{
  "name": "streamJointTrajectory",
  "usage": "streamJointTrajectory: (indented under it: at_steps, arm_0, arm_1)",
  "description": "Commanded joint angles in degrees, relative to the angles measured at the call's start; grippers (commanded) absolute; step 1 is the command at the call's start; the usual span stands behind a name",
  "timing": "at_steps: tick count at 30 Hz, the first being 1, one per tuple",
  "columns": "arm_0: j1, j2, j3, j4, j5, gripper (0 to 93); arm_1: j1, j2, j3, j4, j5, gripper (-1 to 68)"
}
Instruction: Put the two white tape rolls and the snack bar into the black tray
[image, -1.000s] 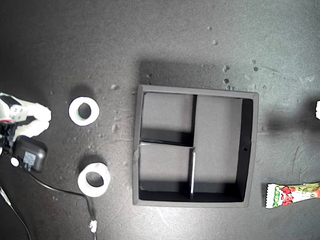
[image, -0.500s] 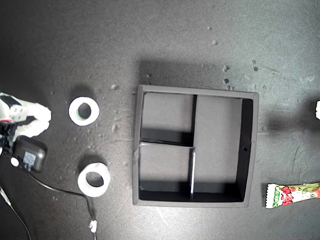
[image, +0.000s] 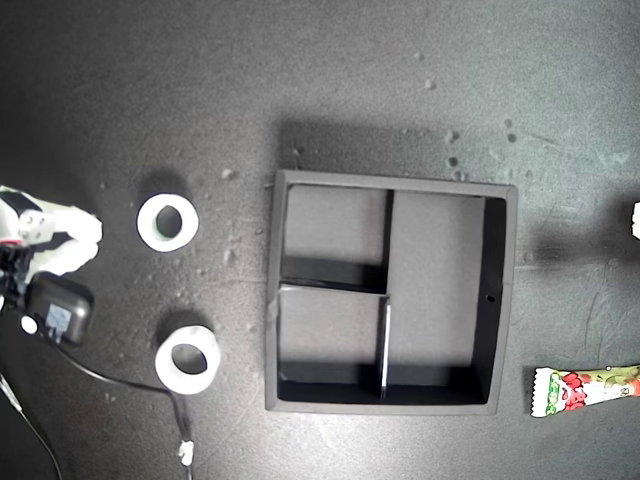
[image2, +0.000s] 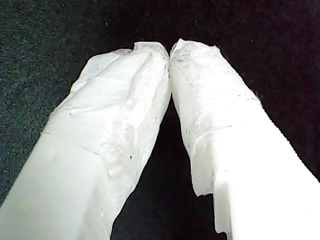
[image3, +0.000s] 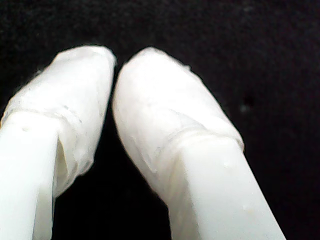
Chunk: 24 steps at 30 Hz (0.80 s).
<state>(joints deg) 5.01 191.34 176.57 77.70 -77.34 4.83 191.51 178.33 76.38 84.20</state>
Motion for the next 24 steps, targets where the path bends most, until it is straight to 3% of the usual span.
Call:
streamJointTrajectory:
  at_steps: [1, 8, 11, 14, 20, 24]
  arm_0:
    - [-0.5, 2.7, 3.3, 2.3, 0.4, 0.2]
    - [-1.2, 2.7, 3.3, 2.3, 0.7, 0.2]
    - [-3.6, 2.7, 3.3, 2.2, 3.3, 0.2]
    - [-9.4, 2.8, 3.3, 2.0, 2.5, 0.2]
    - [-10.5, 2.7, 3.3, -12.0, 7.2, 0.1]
    - [-14.3, 2.6, 3.3, -15.3, 5.0, 0.0]
  arm_1:
    - [-0.5, 0.4, 0.7, 0.4, -16.2, -0.1]
    - [-0.5, 0.4, 0.7, 0.4, -16.2, -0.1]
    - [1.2, 0.4, 0.7, 0.1, -13.1, -0.1]
    - [4.8, 0.4, 0.7, 0.4, -11.0, -0.1]
    - [4.3, 0.4, 0.7, 0.2, -8.8, -0.1]
    - [5.3, 0.4, 0.7, -5.3, -7.3, -0.3]
